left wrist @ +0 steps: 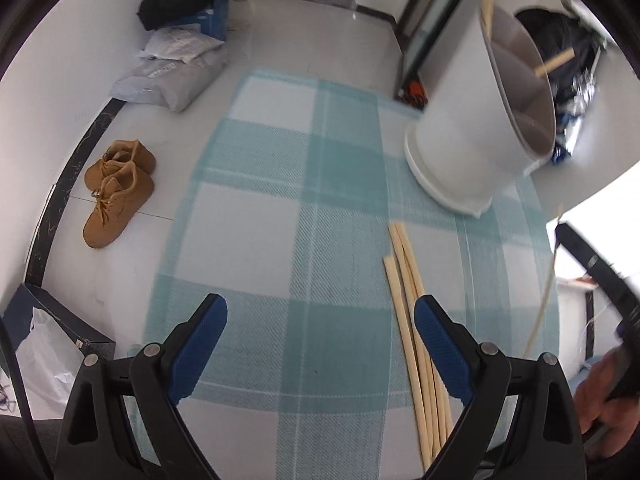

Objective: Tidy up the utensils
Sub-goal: 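Close the right tool on one chopstick from the pile, then lift the chopstick with the right tool while the left tool grasps another chopstick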

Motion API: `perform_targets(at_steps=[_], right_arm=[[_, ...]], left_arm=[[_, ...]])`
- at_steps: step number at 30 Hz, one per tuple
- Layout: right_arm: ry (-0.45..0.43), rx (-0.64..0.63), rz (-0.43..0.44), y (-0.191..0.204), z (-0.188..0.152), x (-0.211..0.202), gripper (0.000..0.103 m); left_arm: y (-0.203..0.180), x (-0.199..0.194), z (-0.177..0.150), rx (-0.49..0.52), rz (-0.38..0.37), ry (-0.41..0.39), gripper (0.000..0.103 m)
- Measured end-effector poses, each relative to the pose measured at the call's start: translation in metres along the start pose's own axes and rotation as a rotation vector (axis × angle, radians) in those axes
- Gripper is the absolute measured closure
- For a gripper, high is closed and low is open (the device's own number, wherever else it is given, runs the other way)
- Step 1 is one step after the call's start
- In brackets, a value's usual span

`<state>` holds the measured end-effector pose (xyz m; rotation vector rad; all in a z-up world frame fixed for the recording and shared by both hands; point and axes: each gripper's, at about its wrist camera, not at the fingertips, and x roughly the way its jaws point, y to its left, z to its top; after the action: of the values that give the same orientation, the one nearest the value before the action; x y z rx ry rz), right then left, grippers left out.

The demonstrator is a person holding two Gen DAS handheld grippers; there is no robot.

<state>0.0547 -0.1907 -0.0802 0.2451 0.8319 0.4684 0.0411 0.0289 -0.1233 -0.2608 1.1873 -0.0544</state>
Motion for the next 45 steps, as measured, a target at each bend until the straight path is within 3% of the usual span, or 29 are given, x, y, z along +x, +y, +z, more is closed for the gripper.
perform_targets(at_steps=[6, 10, 18, 23, 25, 28, 30, 34, 36, 38, 45], right_arm=[[-0.074, 0.093, -0.001, -0.023, 0.003, -0.025, 0.099], [-0.119, 0.121, 0.01, -0.031, 0.003, -0.041, 0.099], [-0.159, 0.146, 0.013, -0.038, 0.003, -0.057, 0.099], [-0.162, 0.144, 0.022, -0.039, 0.001, -0.057, 0.099], [-0.16, 0.141, 0.023, -0.038, 0.001, -0.056, 0.099], [-0.157, 0.143, 0.027, -0.039, 0.001, -0.054, 0.099], [-0.153, 0.139, 0.027, -0.04, 0.002, -0.053, 0.099], [-0.147, 0.139, 0.039, -0.043, 0.003, -0.05, 0.099], [-0.141, 0.136, 0.037, -0.044, 0.003, -0.048, 0.099], [-0.136, 0.137, 0.039, -0.044, 0.004, -0.046, 0.099], [-0.139, 0.112, 0.042, -0.037, 0.008, -0.045, 0.099]], left_arm=[[-0.012, 0.015, -0.007, 0.029, 0.021, 0.076, 0.011], [-0.023, 0.025, -0.009, 0.075, 0.096, 0.097, 0.011], [-0.024, 0.029, -0.01, 0.103, 0.198, 0.088, 0.011], [-0.017, 0.033, -0.002, 0.077, 0.209, 0.085, 0.011], [-0.016, 0.034, 0.004, 0.065, 0.214, 0.079, 0.016], [-0.02, 0.036, 0.012, 0.075, 0.213, 0.067, 0.031], [-0.026, 0.036, 0.012, 0.09, 0.206, 0.062, 0.049], [-0.036, 0.04, 0.017, 0.117, 0.194, 0.063, 0.065], [-0.04, 0.042, 0.021, 0.13, 0.182, 0.064, 0.085], [-0.044, 0.043, 0.023, 0.147, 0.173, 0.068, 0.097], [-0.042, 0.039, 0.025, 0.139, 0.138, 0.069, 0.102]])
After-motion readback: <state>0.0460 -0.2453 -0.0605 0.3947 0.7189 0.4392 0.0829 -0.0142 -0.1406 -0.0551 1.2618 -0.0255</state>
